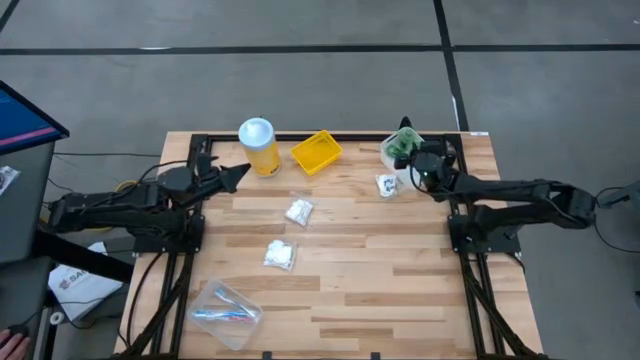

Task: Pick & Place Travel size toiletries
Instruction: Put the green shampoo bottle into the white bin, then put the cotton pack into the yellow bin

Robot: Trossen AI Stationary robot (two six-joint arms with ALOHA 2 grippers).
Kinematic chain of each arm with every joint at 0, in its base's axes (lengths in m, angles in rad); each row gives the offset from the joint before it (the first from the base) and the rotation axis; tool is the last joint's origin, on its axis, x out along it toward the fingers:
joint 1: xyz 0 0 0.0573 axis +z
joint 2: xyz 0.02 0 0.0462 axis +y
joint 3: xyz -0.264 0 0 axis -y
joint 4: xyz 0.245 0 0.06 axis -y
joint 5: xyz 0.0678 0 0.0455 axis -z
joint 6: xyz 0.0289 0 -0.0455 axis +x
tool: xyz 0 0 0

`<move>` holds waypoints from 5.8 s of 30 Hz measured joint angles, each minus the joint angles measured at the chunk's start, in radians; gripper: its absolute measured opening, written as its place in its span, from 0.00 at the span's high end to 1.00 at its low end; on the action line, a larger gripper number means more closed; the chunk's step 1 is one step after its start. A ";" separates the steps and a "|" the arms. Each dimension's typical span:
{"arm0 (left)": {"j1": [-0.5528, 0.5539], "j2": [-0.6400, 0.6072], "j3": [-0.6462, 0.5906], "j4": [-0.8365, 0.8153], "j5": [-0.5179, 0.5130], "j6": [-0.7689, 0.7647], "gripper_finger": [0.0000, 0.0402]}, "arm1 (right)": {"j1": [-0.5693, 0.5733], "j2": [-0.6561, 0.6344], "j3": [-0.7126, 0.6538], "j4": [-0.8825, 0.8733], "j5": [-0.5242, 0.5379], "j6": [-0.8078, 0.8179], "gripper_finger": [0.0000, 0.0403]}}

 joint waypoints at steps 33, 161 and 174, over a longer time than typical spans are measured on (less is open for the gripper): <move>0.000 0.025 0.000 0.000 0.000 0.055 0.97 | 0.105 0.262 -0.250 0.649 0.146 -0.145 0.80; 0.000 0.024 0.000 0.016 0.044 0.127 0.75 | 0.251 0.563 0.372 -0.636 -0.533 0.973 0.99; 0.000 0.024 0.000 0.019 0.044 0.127 0.75 | 0.281 0.469 0.542 -0.656 -0.572 0.766 1.00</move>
